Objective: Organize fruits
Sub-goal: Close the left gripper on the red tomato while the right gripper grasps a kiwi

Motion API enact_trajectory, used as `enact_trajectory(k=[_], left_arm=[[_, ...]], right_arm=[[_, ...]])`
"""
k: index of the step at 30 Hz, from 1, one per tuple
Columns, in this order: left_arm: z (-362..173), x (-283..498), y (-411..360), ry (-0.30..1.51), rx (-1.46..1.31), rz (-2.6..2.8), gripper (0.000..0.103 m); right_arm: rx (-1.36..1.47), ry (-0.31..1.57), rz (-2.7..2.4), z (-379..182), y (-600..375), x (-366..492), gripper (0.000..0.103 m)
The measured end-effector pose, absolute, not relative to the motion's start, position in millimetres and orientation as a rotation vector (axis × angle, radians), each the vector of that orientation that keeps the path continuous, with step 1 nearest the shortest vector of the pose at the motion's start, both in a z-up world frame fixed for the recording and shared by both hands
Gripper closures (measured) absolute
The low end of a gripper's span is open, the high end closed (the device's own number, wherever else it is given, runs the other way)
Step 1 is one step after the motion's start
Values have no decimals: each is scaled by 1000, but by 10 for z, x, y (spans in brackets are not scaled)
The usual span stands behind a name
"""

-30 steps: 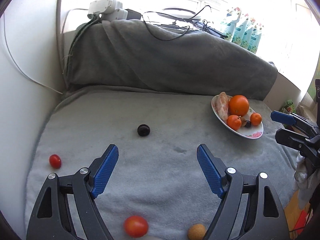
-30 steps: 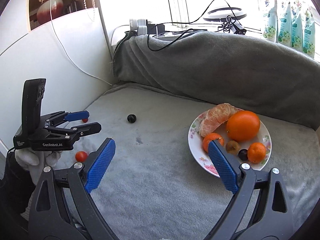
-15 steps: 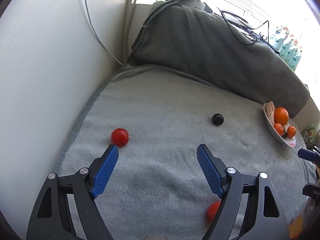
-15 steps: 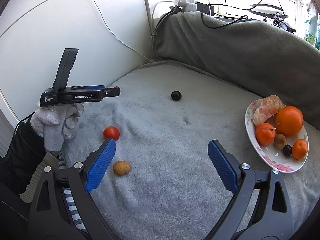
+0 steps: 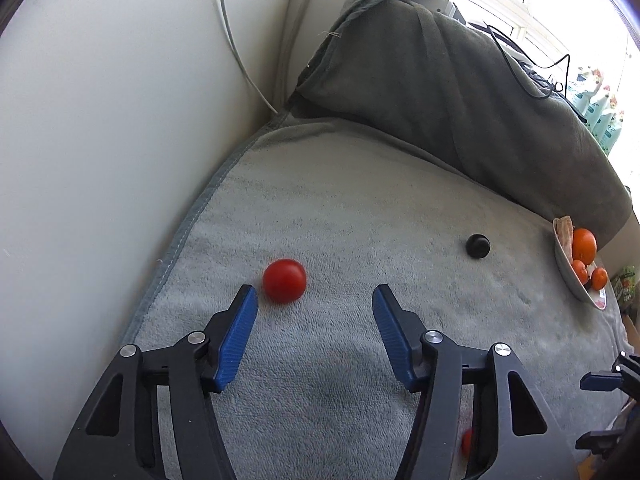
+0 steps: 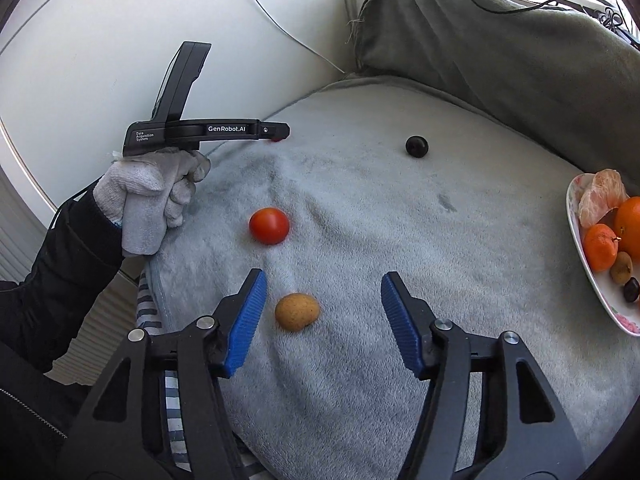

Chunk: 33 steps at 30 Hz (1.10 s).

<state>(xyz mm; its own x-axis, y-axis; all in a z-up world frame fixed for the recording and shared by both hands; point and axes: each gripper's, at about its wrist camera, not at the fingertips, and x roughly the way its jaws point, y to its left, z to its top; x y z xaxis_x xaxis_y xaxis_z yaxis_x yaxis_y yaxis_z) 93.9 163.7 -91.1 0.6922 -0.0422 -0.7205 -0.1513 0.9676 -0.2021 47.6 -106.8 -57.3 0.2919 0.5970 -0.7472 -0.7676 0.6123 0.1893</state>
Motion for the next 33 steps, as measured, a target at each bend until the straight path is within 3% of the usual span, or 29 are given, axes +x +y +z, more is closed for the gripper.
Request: enact_trajectory(k=[9, 20, 24, 33], left_arm=[[-947, 1020, 1686, 813, -264, 75, 45], [-1029, 1155, 1700, 851, -249, 76, 61], [-1058, 1183, 1728, 860, -263, 82, 67], [-1084, 1219, 1794, 857, -300, 94, 80]], right_arm=[[-255, 922, 956, -641, -993, 443, 53], [-283, 969, 993, -739, -910, 447, 63], [-292, 994, 992, -789, -880, 464, 71], [-310, 990, 990, -806, -851, 436, 73]])
